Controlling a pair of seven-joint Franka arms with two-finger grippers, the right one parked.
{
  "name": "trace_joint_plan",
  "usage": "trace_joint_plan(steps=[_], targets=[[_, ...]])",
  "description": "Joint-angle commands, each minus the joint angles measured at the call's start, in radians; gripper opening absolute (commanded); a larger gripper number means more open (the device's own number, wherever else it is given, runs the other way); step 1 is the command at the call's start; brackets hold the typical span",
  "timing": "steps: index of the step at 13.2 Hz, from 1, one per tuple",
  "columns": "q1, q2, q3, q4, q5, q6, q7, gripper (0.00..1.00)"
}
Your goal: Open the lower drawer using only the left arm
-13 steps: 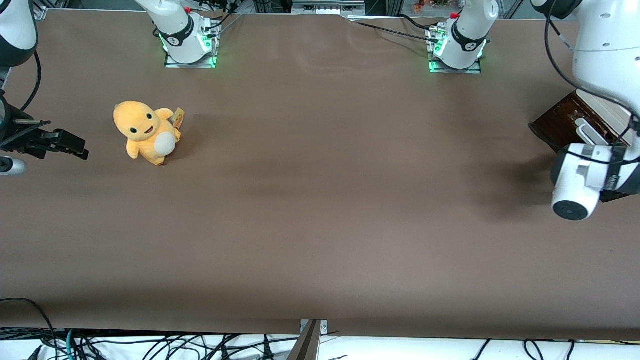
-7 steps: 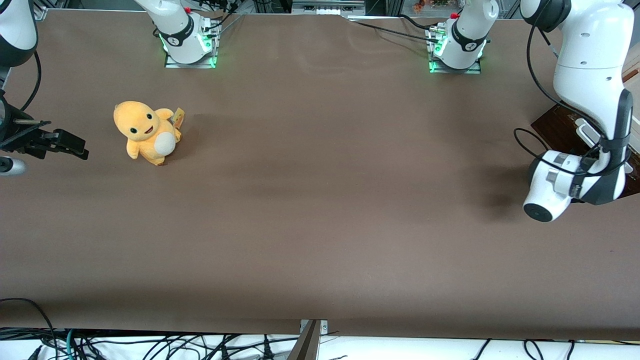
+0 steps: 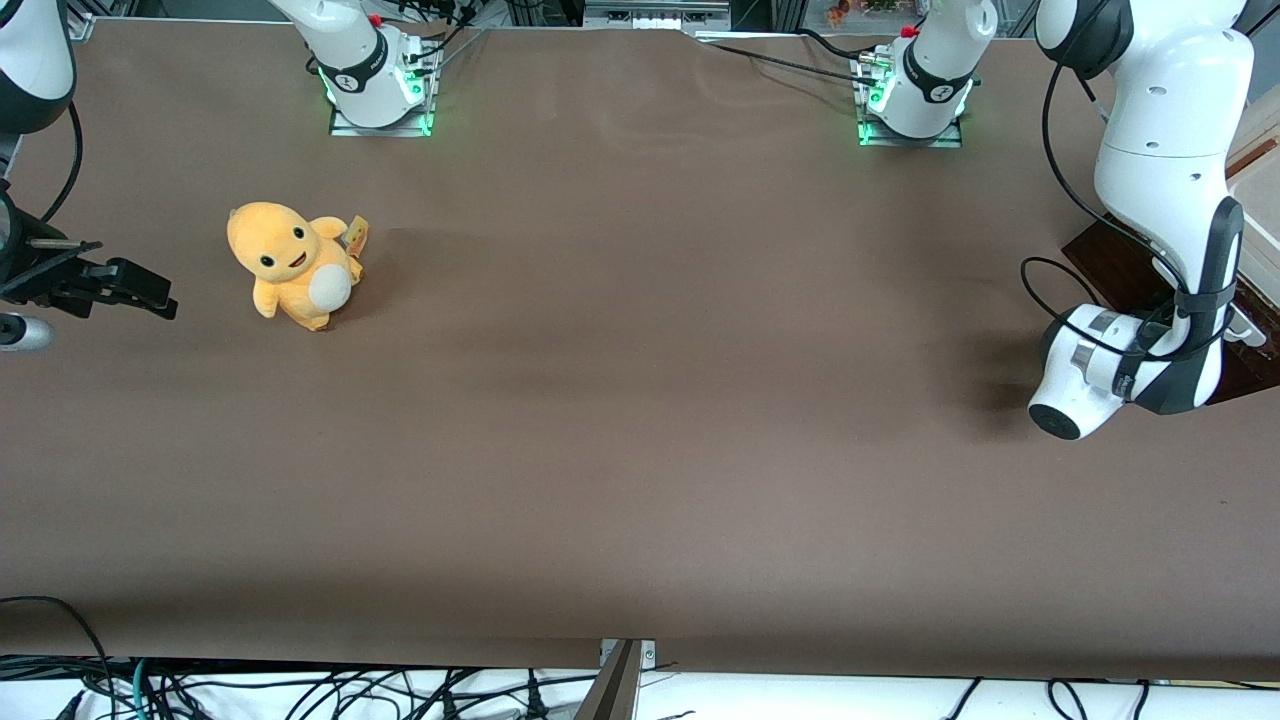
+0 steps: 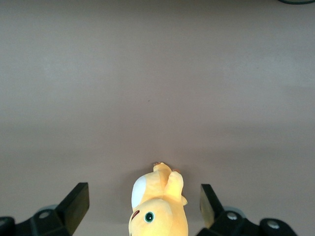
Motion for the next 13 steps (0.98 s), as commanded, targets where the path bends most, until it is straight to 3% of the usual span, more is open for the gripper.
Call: trace_joint_plan(steps=[1,8,13], targets=[[-0.020,0.015,-0.003,0.002,0.036,-0.025,0.002,0.41],[-0.046,0.021,-0.006,0.010,0.041,-0.045,0.004,0.10],[-0.126,0.050,-0.017,0.071,0.016,-0.118,0.031,0.09]])
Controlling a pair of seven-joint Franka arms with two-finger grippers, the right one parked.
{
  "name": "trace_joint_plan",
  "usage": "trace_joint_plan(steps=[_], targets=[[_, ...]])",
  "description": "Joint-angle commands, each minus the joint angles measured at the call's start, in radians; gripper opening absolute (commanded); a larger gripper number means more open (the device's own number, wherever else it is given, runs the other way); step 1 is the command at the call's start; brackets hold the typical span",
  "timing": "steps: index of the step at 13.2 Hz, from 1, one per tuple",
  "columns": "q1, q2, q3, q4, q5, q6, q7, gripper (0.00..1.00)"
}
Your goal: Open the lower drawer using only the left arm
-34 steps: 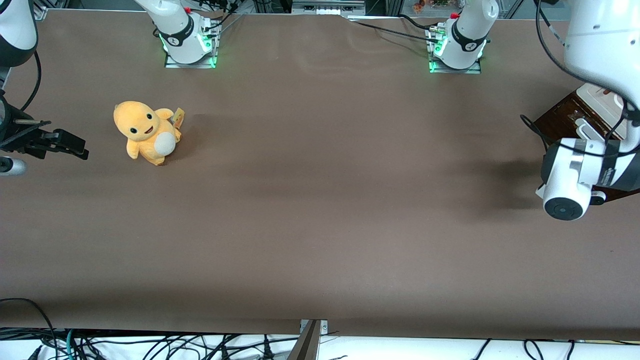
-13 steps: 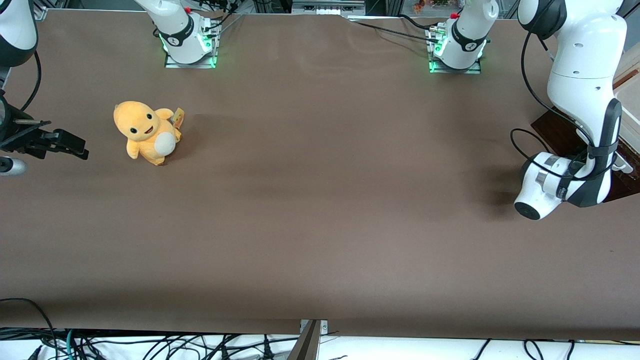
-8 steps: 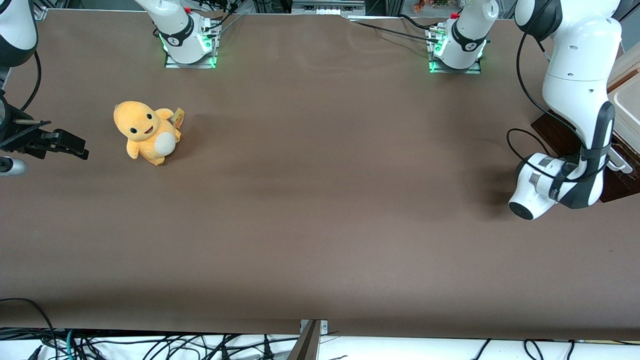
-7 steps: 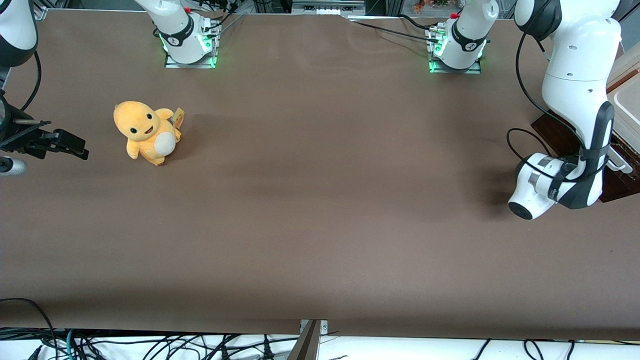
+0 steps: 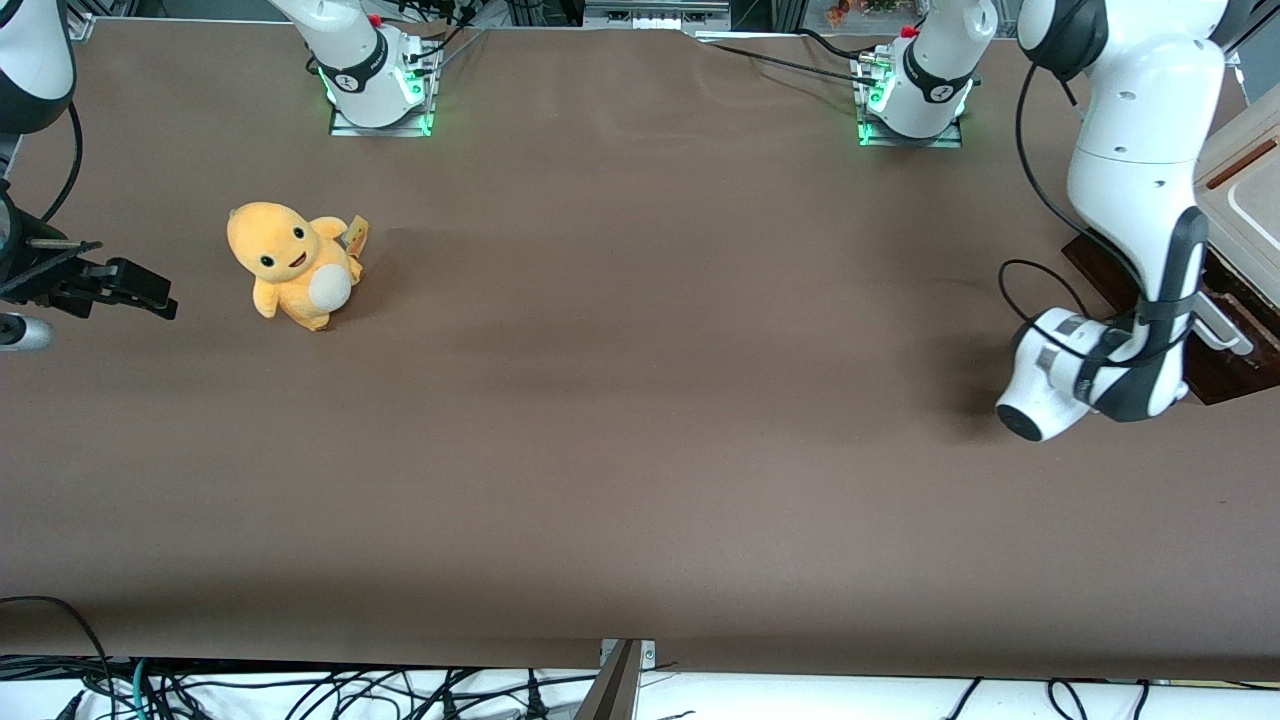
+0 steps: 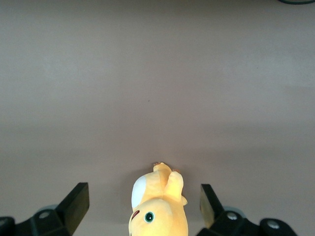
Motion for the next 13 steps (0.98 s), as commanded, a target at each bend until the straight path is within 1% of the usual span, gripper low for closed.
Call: trace_joint_plan(steps=[1,5,7,8,9,10,11,13], targets=[[-0.060,0.035,-0.008,0.056,-0.023,-0.064,0.059,0.09],[-0.137,0.057,-0.007,0.127,-0.118,-0.068,0.078,0.10],[-0.166,0.074,-0.007,0.135,-0.155,-0.070,0.078,0.10],[-0.172,0.074,-0.007,0.135,-0.160,-0.073,0.078,0.11],[-0.172,0.071,-0.007,0.135,-0.160,-0.073,0.076,0.19],[-0.172,0.068,-0.007,0.135,-0.160,-0.075,0.079,0.48],[-0.169,0.062,-0.007,0.135,-0.158,-0.073,0.084,0.99],[-0.169,0.052,-0.008,0.150,-0.157,-0.075,0.084,1.00]])
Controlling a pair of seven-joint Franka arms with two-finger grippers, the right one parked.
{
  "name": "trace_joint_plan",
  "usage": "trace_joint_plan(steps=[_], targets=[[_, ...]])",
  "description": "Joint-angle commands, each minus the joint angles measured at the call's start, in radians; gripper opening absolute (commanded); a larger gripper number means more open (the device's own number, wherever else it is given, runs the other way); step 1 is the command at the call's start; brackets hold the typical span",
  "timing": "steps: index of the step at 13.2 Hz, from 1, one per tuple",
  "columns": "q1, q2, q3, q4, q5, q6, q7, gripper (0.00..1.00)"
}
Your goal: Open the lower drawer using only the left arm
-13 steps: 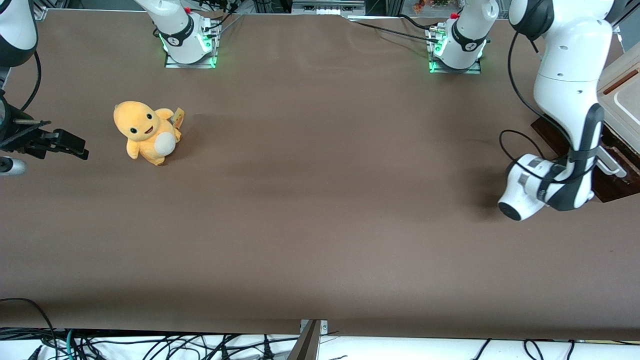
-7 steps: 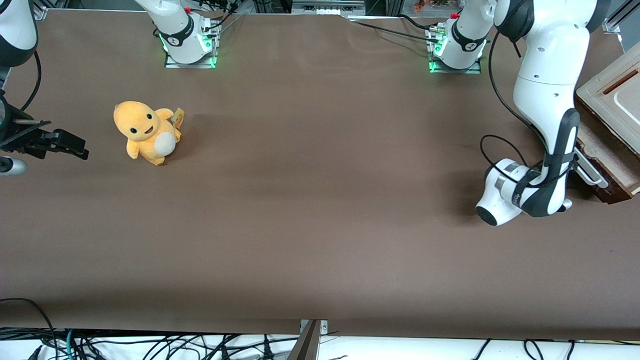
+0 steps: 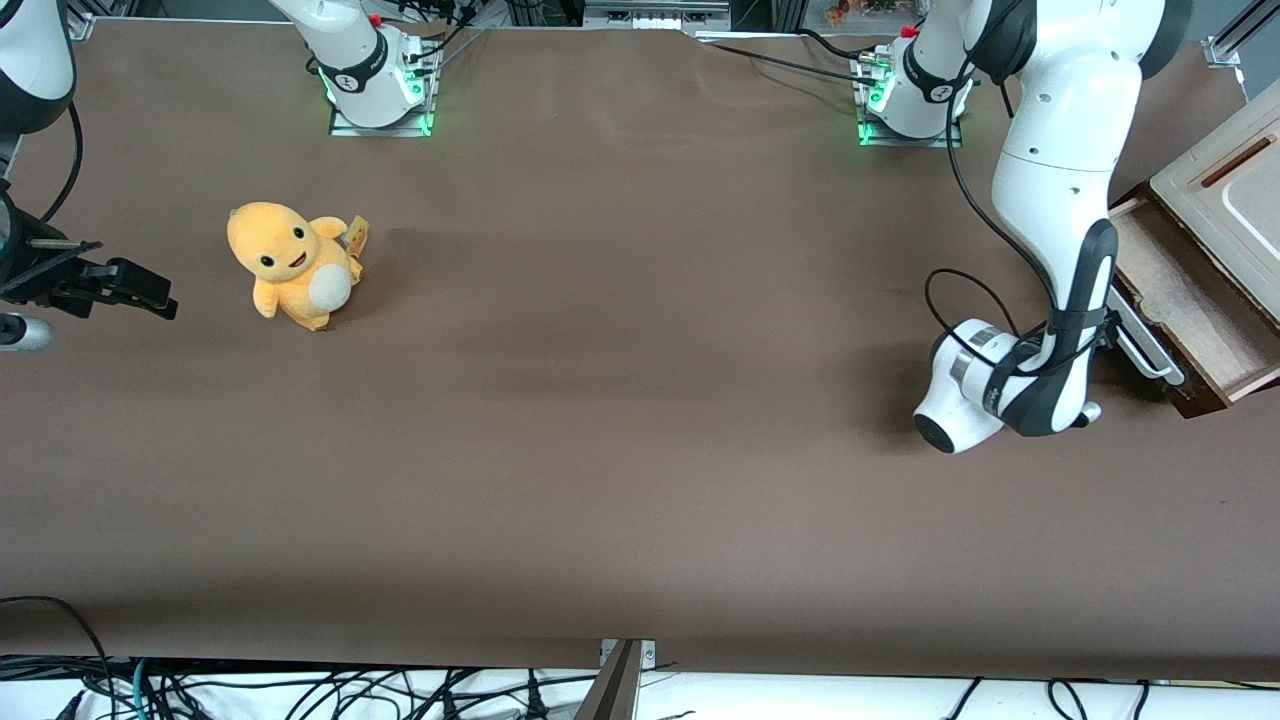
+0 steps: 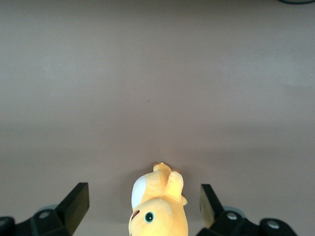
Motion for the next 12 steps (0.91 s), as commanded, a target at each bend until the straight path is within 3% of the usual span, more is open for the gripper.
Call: trace_joint_plan(steps=[1,3,7,12], targets=[[-0.012,0.000,0.004,0.057,-0.032,-0.022,0.036,1.00],[-0.010,-0.009,-0.010,0.098,-0.061,-0.024,0.045,1.00],[0.016,-0.061,-0.011,0.239,-0.291,-0.018,0.106,1.00],[0.150,-0.224,-0.013,0.334,-0.726,0.022,0.212,1.00]])
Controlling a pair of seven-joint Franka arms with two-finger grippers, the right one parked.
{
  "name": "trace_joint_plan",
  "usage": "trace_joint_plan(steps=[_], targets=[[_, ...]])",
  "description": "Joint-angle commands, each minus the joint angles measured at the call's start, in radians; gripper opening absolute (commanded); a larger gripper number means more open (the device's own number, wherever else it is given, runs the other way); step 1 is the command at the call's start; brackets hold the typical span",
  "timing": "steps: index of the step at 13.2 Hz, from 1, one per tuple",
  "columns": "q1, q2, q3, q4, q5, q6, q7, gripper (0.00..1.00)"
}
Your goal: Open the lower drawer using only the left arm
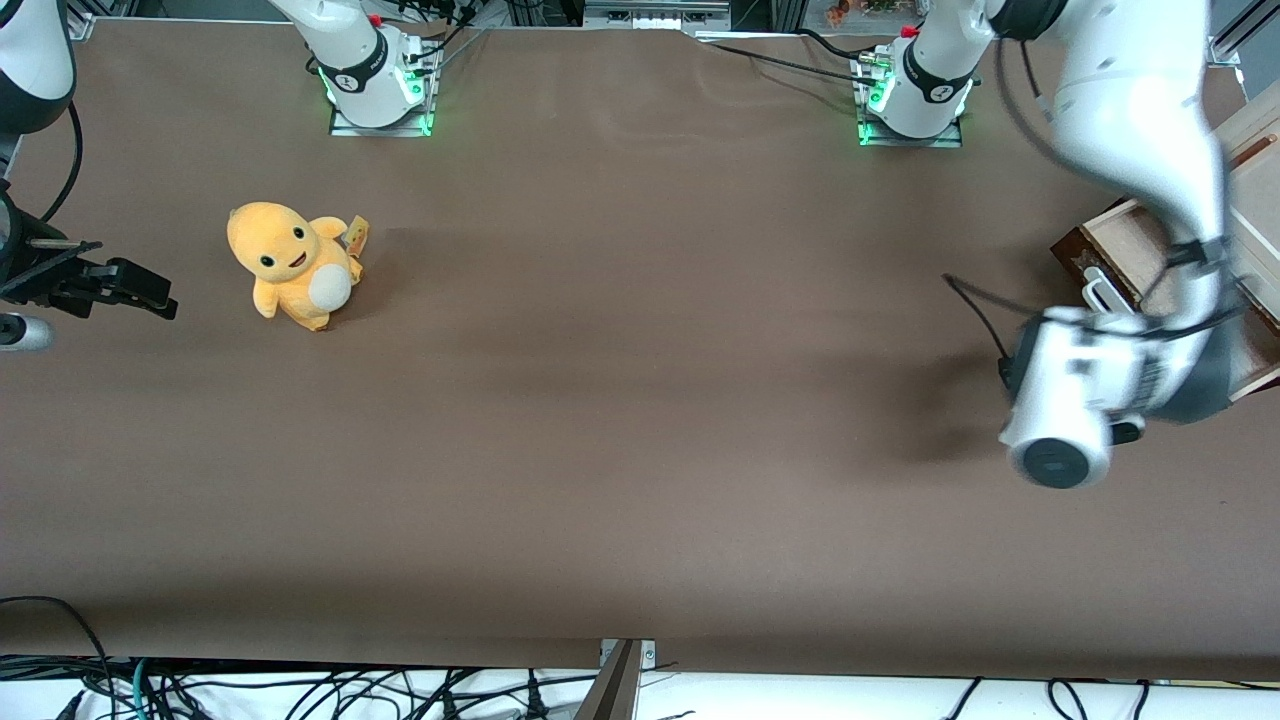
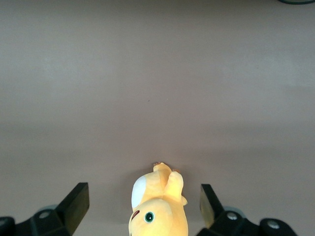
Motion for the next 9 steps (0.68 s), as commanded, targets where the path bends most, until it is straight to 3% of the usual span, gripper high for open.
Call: trace_joint_plan(steps=[1,4,7,9], targets=[[0.103,-0.086,-0.012,0.028,-0.198,0.030,0.077,1.00],[0.152,-0.203,-0.004,-0.017,-0.315,0.129,0.238,1.00],[0.148,-0.483,0.001,-0.352,-0.322,0.389,0.450,1.00],[0.140,-0.592,0.002,-0.424,-0.368,0.448,0.542,1.00]])
